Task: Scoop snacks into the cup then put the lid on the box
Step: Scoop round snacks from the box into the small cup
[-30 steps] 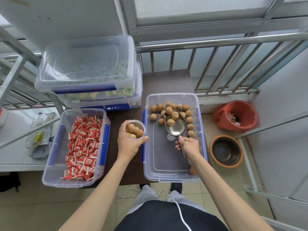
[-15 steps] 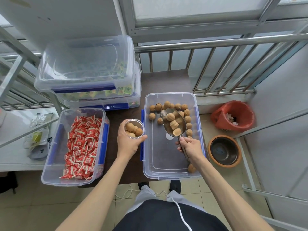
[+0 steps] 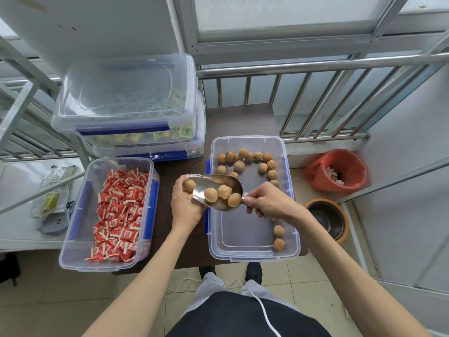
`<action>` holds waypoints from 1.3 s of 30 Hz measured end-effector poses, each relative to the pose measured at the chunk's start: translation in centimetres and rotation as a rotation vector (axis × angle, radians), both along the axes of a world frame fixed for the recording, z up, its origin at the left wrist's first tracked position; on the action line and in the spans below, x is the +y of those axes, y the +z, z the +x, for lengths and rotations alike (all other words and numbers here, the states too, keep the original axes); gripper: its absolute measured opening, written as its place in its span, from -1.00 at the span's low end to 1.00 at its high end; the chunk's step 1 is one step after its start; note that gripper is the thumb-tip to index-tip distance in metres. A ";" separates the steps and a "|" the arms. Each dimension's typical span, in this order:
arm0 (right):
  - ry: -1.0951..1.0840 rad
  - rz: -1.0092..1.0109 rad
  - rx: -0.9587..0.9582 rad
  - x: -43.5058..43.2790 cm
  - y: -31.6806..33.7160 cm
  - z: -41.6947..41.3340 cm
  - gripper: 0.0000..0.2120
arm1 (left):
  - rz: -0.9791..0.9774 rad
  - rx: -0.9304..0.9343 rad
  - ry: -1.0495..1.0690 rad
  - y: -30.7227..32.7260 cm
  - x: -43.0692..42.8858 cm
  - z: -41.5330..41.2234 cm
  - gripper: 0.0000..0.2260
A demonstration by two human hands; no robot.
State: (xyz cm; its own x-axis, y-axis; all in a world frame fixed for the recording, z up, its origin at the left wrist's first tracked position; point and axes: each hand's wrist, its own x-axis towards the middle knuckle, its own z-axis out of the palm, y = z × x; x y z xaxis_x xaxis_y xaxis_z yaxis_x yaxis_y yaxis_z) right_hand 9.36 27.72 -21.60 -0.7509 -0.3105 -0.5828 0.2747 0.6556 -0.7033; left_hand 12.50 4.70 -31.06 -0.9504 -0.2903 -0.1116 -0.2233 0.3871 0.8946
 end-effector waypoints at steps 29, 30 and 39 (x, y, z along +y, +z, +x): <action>0.375 0.595 0.346 -6.1 10.4 -1.1 -0.82 | 0.022 -0.006 0.084 -0.6 0.2 0.5 -0.22; 0.383 0.600 0.370 -6.3 10.5 -0.9 -0.76 | 0.015 -0.004 0.085 -0.6 0.2 0.5 -0.23; 0.432 0.568 0.436 -6.4 11.3 -0.6 -0.62 | -0.011 -0.004 0.059 -0.3 0.3 0.6 -0.25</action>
State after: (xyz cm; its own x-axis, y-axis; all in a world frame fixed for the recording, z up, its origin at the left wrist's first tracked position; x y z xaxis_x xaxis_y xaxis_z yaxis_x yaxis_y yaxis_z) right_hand 8.81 21.36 -10.33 -0.8277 -0.3695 -0.4224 -0.3024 0.9277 -0.2191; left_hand 13.13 4.96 -31.41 -0.9311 -0.3472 -0.1116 -0.2495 0.3831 0.8894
